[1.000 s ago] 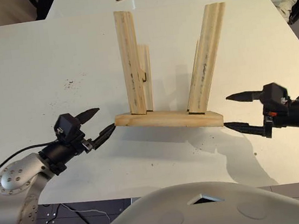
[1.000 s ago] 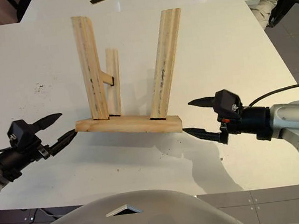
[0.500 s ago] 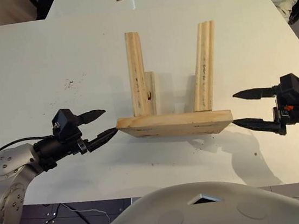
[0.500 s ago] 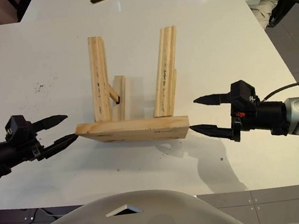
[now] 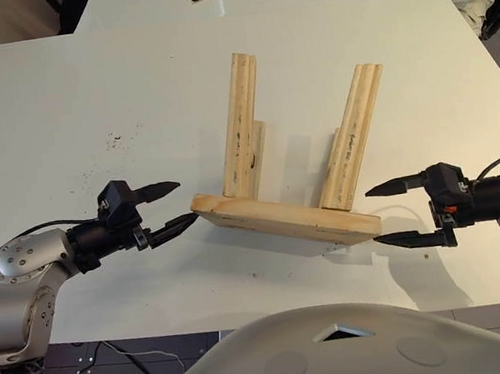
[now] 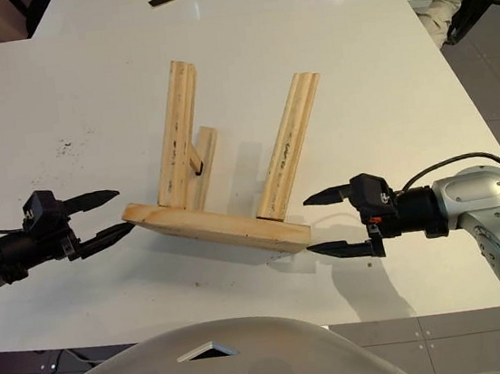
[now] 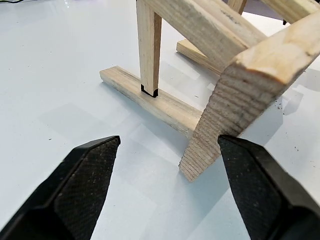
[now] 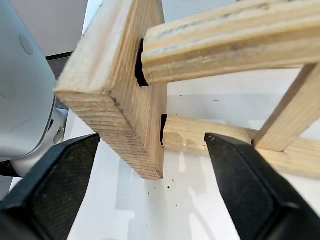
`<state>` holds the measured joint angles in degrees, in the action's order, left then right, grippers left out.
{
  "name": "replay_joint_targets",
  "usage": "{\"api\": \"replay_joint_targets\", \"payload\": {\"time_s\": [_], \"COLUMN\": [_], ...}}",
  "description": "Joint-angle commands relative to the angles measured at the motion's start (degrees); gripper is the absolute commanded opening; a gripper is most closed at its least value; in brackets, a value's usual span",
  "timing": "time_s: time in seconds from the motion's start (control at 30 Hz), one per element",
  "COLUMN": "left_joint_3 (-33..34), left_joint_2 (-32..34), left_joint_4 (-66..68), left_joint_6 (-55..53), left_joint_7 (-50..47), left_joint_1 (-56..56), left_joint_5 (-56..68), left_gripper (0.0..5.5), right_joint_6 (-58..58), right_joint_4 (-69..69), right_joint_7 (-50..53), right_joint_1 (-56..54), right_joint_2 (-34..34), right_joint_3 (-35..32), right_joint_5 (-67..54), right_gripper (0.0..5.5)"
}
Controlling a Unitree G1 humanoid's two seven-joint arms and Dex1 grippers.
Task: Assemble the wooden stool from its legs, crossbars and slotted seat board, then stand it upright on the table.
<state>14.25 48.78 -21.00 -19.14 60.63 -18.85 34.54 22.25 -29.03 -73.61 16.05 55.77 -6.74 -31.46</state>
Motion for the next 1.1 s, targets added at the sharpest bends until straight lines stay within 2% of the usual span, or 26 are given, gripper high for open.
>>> {"api": "replay_joint_targets", "payload": {"time_s": [0.03,0.33,0.47,0.7,0.83,1.0,1.1], "left_joint_3": [0.07,-0.16,-1.17,-0.07,0.16,-0.13,0.15], "left_joint_2": [0.12,-0.34,-1.1,-1.69,-2.18,-4.02,-5.71], "left_joint_4": [1.95,5.81,6.37,8.92,14.81,22.61,26.92], "left_joint_6": [1.22,3.17,3.43,3.28,4.62,7.78,9.06], "left_joint_7": [1.6,2.61,2.03,2.14,1.42,-0.9,-2.86], "left_joint_1": [-0.51,0.37,1.31,2.11,3.88,6.04,7.55], "left_joint_5": [-1.58,-3.81,-4.48,-4.35,-6.0,-8.9,-9.65], "left_gripper": [3.66,3.66,3.69,3.69,3.69,3.69,3.69], "right_joint_6": [-2.64,-5.02,-5.63,-6.33,-6.39,0.12,6.82], "right_joint_4": [-0.4,-1.47,-1.27,0.09,0.73,-3.9,-8.33], "right_joint_7": [1.47,9.46,13.72,16.32,17.38,19.96,24.14], "right_joint_1": [2.48,3.94,4.6,6.05,5.35,3.77,1.95], "right_joint_2": [-1.49,-8.76,-12.97,-14.88,-15.46,-17.44,-20.04], "right_joint_3": [2.54,8.79,11.34,12.87,13.27,12.16,10.56], "right_joint_5": [2.97,6.44,7.32,8.18,8.38,0.24,-9.88], "right_gripper": [3.9,3.9,3.34,2.22,1.64,1.61,1.59]}}
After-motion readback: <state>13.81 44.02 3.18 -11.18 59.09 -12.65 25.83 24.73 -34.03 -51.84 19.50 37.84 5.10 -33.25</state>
